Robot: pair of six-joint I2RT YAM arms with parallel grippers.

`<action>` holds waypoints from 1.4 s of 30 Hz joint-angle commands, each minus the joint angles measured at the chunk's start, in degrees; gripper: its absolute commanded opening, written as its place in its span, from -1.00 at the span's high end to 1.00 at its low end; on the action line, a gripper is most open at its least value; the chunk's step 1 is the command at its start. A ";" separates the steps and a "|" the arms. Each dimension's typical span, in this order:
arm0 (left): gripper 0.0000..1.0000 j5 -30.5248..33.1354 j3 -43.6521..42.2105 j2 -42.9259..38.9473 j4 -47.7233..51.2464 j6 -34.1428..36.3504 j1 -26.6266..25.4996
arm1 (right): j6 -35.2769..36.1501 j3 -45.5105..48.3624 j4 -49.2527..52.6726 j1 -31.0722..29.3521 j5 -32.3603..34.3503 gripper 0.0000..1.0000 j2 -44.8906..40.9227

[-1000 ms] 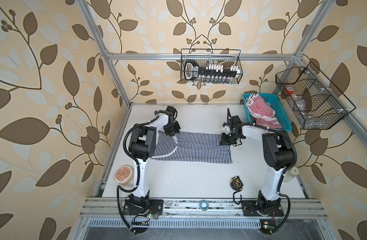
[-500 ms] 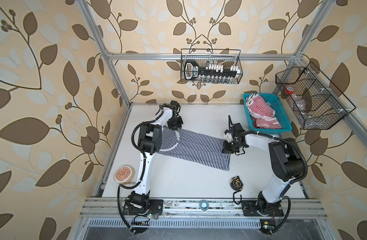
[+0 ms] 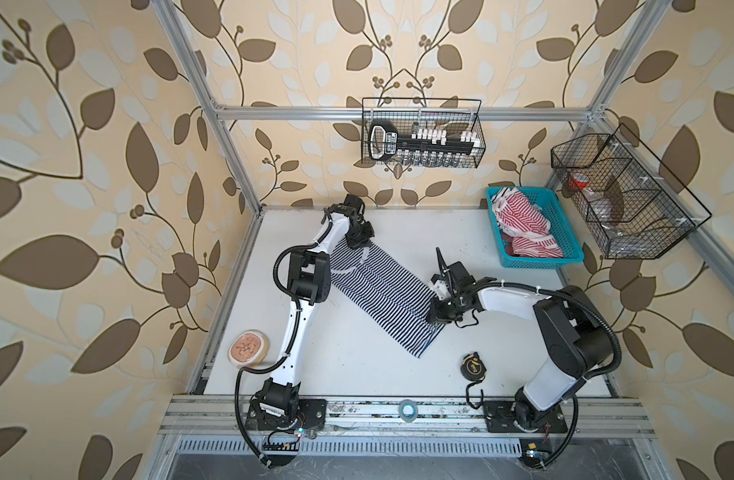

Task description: Fold and stack the tank tops

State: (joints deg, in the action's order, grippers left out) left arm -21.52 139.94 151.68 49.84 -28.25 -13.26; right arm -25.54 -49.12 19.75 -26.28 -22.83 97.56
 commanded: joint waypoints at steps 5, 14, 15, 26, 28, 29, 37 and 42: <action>0.91 -9.13 3.12 6.29 -10.85 -3.90 -4.22 | -9.92 6.70 0.53 -8.78 -0.86 0.87 2.25; 0.92 -13.37 3.83 8.06 -18.10 -5.99 -10.64 | -17.47 8.69 -4.50 -16.08 -3.18 0.79 0.73; 0.92 -13.46 3.91 8.34 -18.62 -6.19 -11.14 | -17.92 8.74 -4.71 -16.61 -3.14 0.78 0.46; 0.73 -13.53 2.82 5.88 -20.16 -6.83 -12.93 | -21.56 8.47 -7.36 -20.21 -2.34 0.63 -0.89; 0.58 -12.57 1.06 2.70 -20.75 -6.20 -12.94 | -21.21 7.95 -6.19 -20.21 -1.24 0.60 -2.39; 0.52 -11.92 0.10 0.86 -21.04 -5.79 -12.94 | -21.00 7.62 -5.56 -20.21 -0.68 0.59 -3.35; -0.02 -10.24 -1.62 -11.09 -23.62 -5.05 -12.40 | -18.45 3.81 0.77 -19.91 4.01 0.45 -12.78; -0.10 -9.89 -1.80 -17.00 -21.47 -4.04 -11.56 | -16.69 2.99 5.60 -17.38 5.89 0.43 -20.06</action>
State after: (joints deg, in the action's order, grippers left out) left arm -32.23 137.69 142.65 28.49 -34.41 -25.52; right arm -43.81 -44.38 20.29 -45.15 -19.84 80.82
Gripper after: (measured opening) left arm 0.549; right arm 0.283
